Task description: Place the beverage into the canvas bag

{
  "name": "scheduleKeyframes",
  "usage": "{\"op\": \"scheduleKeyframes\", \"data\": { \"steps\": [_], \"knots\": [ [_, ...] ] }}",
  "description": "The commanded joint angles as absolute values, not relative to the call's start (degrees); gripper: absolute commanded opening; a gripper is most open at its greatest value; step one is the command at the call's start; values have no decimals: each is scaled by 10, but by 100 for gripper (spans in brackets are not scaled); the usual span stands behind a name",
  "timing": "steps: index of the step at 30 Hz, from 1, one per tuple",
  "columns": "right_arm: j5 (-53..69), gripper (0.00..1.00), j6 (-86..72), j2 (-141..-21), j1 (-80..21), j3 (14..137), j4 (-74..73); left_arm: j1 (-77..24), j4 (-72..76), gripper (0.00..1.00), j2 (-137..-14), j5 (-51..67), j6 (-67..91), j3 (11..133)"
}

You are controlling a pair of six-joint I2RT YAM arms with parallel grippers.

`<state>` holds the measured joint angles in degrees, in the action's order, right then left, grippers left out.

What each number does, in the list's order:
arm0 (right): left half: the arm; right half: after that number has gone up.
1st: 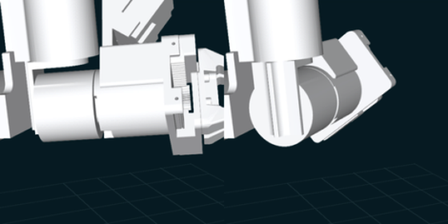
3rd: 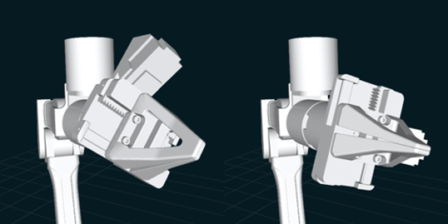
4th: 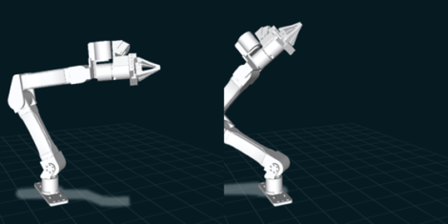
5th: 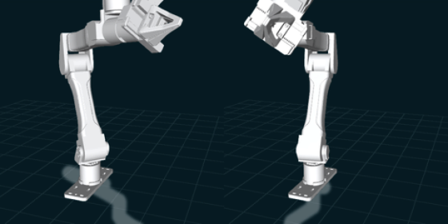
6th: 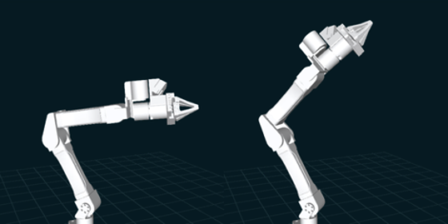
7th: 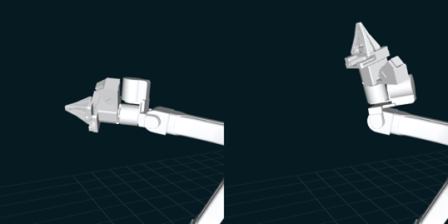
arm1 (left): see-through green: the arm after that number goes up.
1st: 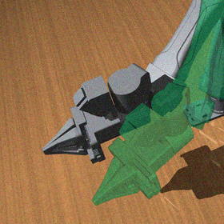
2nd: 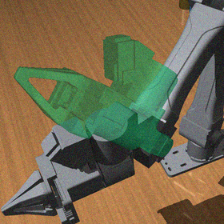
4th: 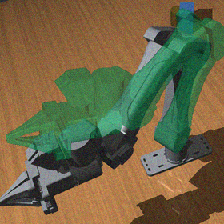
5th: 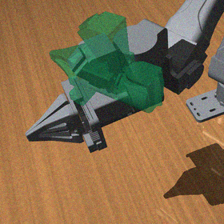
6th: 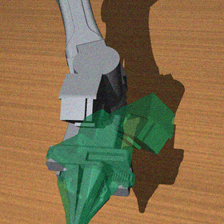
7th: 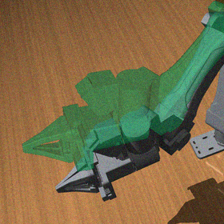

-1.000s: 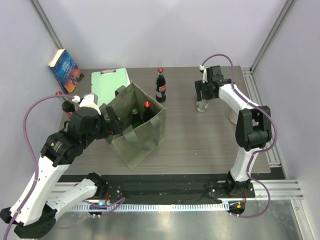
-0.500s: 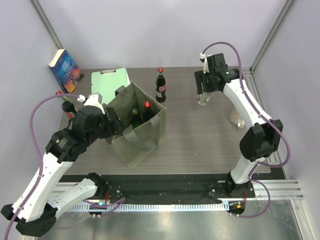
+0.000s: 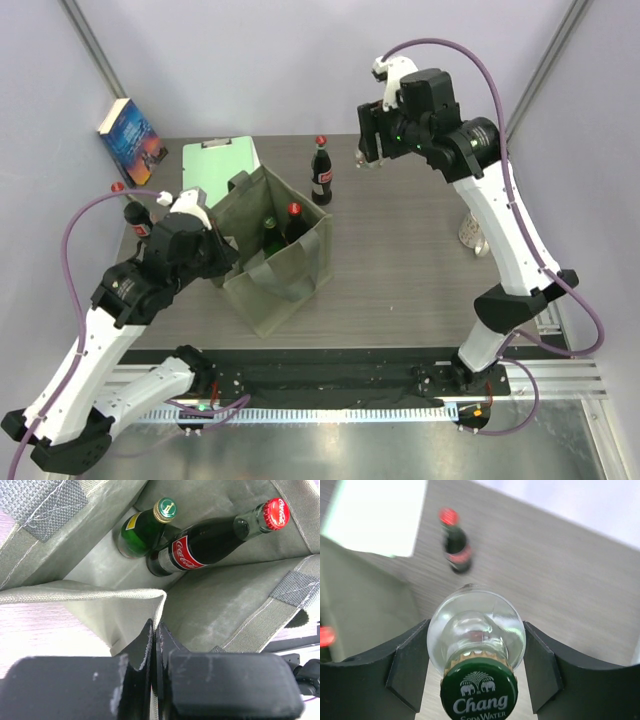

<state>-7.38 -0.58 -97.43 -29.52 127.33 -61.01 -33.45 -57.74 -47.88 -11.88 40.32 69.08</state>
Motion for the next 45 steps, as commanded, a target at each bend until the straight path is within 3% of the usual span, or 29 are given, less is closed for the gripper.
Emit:
{"op": "scheduleKeyframes", "data": {
  "steps": [1, 12, 21, 45],
  "knots": [
    [-73, 1, -24, -938, -360, 1342, -502, -336, -568, 0, -470, -112, 410, 698],
    [-13, 1, -70, -910, -478, 1288, -378, -336, -571, 0, -464, -112, 415, 695],
    [-11, 1, -63, -963, -546, 1306, -338, -336, -574, 0, -462, -115, 411, 700],
    [-24, 1, -5, -1101, -568, 1309, -329, -336, -573, 0, -459, -105, 404, 711]
  ]
}}
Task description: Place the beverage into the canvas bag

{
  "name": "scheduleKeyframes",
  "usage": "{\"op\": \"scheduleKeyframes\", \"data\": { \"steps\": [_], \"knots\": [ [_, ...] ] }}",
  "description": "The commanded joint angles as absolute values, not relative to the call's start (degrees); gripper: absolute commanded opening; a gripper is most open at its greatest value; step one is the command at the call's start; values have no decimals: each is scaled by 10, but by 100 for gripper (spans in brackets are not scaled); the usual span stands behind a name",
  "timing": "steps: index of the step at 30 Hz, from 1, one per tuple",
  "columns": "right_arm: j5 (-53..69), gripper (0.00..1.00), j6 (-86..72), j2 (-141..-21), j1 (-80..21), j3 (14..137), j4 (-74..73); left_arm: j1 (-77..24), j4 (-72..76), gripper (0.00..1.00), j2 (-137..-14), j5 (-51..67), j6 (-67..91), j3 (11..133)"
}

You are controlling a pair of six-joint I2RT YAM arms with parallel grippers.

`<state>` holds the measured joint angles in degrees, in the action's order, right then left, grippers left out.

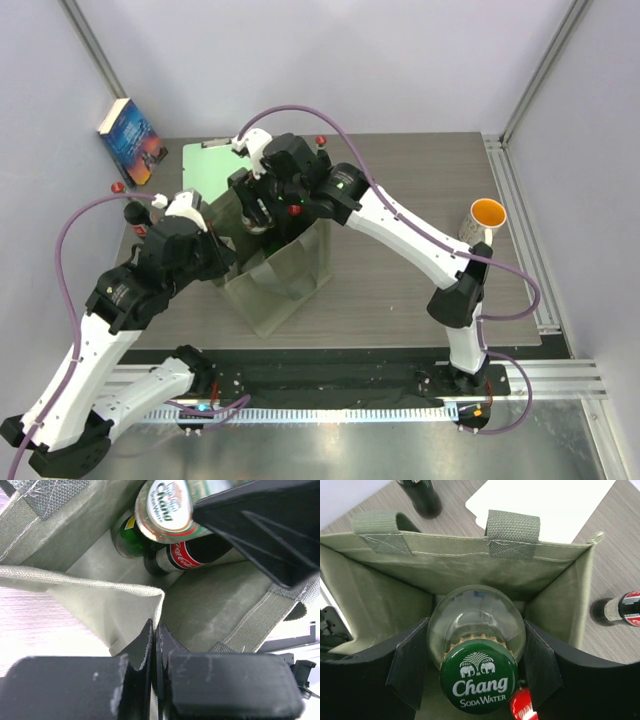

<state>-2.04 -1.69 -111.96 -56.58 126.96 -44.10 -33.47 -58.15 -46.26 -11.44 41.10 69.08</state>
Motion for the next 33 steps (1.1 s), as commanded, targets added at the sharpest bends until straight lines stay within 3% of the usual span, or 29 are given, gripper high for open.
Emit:
{"op": "scheduleKeyframes", "data": {
  "steps": [1, 33],
  "knots": [
    [-20, 1, -4, -1105, -569, 1310, -329, -336, -573, 0, -458, -105, 404, 711],
    [-28, 1, 79, -1205, -577, 1279, -312, -336, -589, 0, -439, -105, 420, 721]
  ]
}}
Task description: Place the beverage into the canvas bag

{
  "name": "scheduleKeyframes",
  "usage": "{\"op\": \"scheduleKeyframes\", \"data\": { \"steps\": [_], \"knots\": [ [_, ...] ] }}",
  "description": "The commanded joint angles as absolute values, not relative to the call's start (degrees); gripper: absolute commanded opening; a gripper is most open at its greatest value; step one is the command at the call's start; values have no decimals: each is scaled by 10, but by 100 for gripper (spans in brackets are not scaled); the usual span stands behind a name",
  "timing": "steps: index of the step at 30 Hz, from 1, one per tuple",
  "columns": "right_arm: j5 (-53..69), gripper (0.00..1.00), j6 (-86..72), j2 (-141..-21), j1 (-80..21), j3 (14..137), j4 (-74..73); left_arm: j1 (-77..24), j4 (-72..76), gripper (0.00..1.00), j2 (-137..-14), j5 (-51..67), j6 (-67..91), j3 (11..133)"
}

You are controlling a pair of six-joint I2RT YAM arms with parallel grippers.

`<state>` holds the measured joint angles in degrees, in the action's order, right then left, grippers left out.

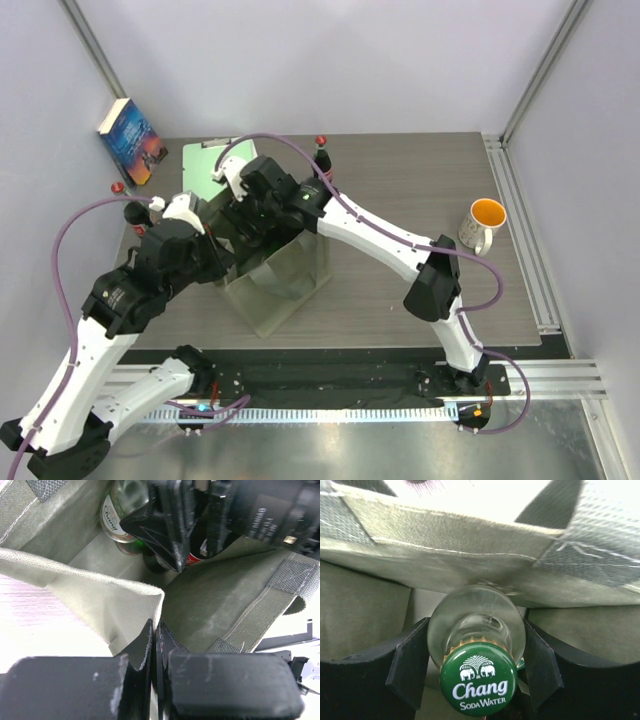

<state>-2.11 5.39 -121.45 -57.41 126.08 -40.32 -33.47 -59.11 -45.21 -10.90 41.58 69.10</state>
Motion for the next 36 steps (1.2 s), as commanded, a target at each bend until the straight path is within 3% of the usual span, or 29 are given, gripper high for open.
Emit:
{"op": "scheduleKeyframes", "data": {
  "steps": [1, 12, 23, 29, 36],
  "knots": [
    [-27, 1, 82, -1208, -576, 1278, -313, -336, -589, 0, -439, -105, 420, 722],
    [-21, 3, 100, -1232, -577, 1252, -309, -336, -587, 0, -439, -105, 421, 718],
    [-26, 26, 103, -1244, -576, 1226, -301, -336, -590, 0, -435, -105, 423, 716],
    [-33, 46, 100, -1246, -577, 1220, -299, -336, -590, 0, -433, -105, 422, 716],
    [-39, 58, 98, -1241, -577, 1215, -291, -336, -589, 0, -435, -105, 422, 715]
  ]
}}
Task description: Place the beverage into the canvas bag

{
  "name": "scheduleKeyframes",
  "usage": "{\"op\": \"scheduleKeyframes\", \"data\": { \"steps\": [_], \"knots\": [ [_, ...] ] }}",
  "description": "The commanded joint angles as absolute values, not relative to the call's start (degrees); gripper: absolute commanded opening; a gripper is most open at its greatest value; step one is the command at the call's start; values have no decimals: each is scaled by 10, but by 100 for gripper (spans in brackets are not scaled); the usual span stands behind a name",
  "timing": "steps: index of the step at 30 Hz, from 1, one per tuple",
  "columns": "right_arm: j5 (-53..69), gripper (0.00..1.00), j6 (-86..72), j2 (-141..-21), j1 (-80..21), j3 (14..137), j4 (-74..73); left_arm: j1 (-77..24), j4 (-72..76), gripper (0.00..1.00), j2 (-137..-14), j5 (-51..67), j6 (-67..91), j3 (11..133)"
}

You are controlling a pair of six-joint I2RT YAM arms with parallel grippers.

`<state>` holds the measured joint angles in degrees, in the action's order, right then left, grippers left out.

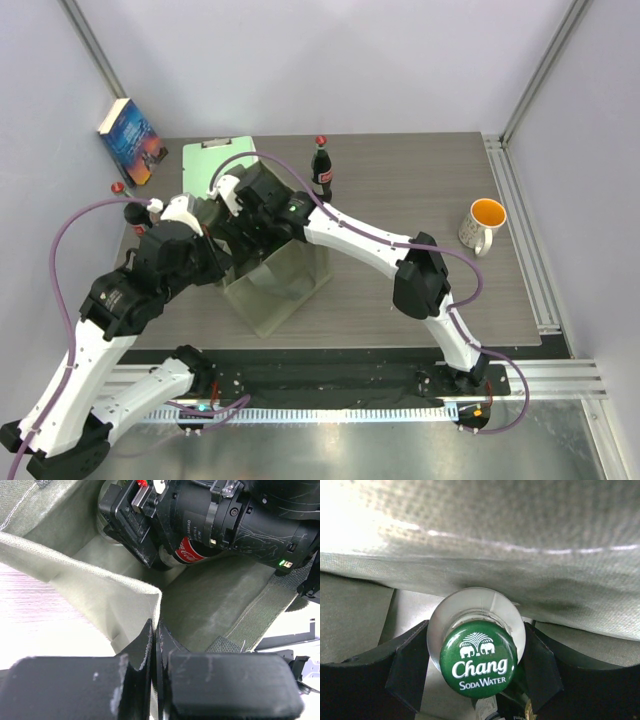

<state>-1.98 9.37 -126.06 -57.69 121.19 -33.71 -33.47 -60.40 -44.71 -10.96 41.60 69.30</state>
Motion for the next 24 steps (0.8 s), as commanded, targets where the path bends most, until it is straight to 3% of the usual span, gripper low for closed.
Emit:
{"op": "scheduleKeyframes", "data": {
  "steps": [1, 24],
  "knots": [
    [-39, 59, 98, -1240, -577, 1213, -291, -336, -589, 0, -435, -106, 422, 715],
    [-33, 65, 98, -1228, -577, 1201, -285, -336, -589, 0, -435, -105, 423, 714]
  ]
}}
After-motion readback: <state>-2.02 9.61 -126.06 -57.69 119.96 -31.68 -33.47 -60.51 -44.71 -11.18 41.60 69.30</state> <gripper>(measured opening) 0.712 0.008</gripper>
